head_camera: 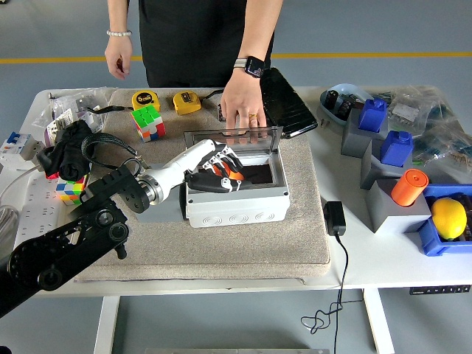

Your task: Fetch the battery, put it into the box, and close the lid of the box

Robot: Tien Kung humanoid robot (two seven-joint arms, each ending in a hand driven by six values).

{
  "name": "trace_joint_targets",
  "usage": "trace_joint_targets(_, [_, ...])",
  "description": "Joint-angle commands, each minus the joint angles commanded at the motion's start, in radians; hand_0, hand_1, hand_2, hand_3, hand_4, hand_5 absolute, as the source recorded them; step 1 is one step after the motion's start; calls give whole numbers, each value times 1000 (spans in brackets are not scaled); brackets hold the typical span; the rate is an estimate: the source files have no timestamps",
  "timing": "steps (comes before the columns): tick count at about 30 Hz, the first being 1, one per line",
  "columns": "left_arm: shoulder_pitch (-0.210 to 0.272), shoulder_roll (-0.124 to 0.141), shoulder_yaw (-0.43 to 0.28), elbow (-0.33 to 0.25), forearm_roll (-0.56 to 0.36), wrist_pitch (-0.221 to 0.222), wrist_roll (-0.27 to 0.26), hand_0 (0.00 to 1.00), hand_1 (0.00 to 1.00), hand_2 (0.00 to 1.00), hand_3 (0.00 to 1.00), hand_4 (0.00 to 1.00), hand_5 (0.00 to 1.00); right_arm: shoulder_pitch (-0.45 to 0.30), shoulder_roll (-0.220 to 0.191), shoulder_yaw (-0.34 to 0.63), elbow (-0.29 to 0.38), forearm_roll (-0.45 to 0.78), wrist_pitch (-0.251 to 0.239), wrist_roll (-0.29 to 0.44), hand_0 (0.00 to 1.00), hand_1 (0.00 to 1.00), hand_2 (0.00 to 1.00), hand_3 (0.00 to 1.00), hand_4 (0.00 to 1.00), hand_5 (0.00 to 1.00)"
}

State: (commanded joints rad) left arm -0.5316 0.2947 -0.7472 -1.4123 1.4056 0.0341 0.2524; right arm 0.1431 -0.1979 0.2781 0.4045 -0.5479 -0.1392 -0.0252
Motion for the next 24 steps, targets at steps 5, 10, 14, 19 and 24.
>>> trace_joint_targets(5, [23, 28, -43, -38, 13, -17, 19, 514, 573, 575, 549, 960, 441, -1, -1, 1, 0, -2, 0, 0, 710, 673, 676, 641, 998, 569])
trace_joint_targets(10, [39, 46, -68, -53, 25, -34, 38, 514, 573, 575, 549, 960, 441, 0, -1, 4, 2, -5, 0, 0, 710, 673, 676, 641, 998, 569])
trace_joint_targets(14, [43, 52, -73, -59, 19, -39, 41, 482, 559, 574, 548, 956, 434, -1, -1, 5, 2, -4, 0, 0, 710, 674, 677, 642, 998, 570])
trace_joint_targets(19, [39, 43, -62, -63, -6, -37, 36, 490, 574, 574, 547, 945, 421, -1, -1, 3, 1, -3, 0, 0, 710, 673, 677, 642, 998, 570])
trace_joint_targets(24, [26, 23, -33, -72, -94, -14, -18, 533, 590, 573, 549, 945, 417, -1, -1, 2, 3, -4, 1, 0, 710, 673, 677, 641, 998, 570])
